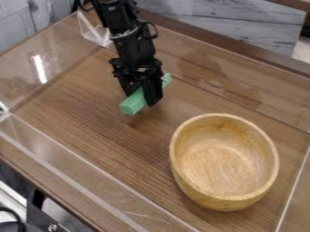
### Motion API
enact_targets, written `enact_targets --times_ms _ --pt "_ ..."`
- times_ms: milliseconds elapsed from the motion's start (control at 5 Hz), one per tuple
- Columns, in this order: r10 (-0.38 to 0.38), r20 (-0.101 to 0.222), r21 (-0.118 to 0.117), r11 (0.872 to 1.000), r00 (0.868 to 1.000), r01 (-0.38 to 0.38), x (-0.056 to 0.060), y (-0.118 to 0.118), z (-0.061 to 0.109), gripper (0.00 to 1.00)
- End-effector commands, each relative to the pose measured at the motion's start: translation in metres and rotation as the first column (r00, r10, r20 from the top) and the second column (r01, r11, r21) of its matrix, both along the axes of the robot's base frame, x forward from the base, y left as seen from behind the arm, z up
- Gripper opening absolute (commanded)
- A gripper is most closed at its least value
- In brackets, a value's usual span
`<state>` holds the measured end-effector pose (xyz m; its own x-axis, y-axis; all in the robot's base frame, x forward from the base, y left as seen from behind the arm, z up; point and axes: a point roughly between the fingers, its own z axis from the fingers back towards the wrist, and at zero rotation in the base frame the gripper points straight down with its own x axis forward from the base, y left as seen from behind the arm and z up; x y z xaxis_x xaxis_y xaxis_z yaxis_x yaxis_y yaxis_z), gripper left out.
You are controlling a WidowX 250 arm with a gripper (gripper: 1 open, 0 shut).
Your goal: Remove the green block from inside the brown bowl and put it on the table
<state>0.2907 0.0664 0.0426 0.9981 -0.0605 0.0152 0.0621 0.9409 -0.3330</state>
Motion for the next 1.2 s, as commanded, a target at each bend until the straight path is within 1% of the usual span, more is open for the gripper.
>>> enact_targets --times_ms 0,1000 --pt "0.011 0.042 0.015 1.0 0.999 -0.011 0.0091 0.0072 0.0133 0.0" --pt "0.018 0.001 -0.004 1.0 1.0 -0.018 0.0094 0.0099 0.0156 0.0"
